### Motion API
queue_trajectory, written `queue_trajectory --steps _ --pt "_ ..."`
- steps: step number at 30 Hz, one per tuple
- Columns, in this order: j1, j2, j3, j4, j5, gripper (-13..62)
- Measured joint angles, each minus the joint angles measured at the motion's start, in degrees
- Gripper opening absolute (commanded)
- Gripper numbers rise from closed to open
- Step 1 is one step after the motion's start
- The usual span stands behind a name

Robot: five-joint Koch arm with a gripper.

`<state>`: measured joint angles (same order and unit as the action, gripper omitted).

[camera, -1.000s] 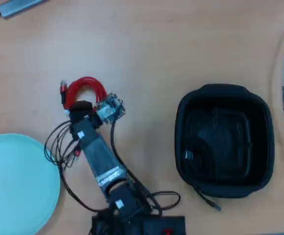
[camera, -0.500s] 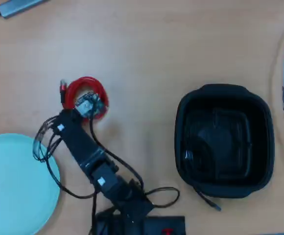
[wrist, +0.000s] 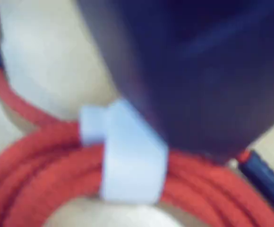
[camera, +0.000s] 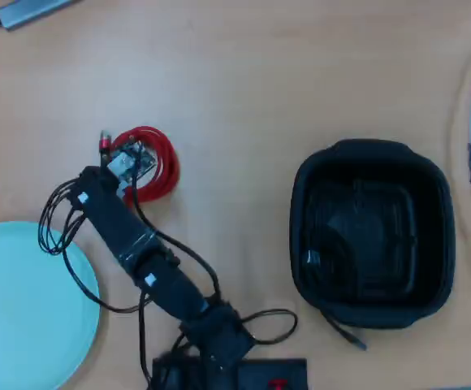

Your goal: Put a black charging cable in a black bowl and put a red charging cable in a green bowl

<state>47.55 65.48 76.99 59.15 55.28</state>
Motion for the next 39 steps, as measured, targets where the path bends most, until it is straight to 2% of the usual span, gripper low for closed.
queue_trajectory --steps 10,16,20,35,39 --pt "-3.6 0.18 0.0 5.63 0.09 22.4" --pt "-5.98 4.39 -0.35 9.23 0.0 22.5" --pt "-5.98 7.47 -7.56 13.8 0.0 22.4" --pt "5.1 8.61 -8.44 17.93 -0.09 22.4" --pt "5.8 5.45 -8.44 17.93 -0.09 22.4"
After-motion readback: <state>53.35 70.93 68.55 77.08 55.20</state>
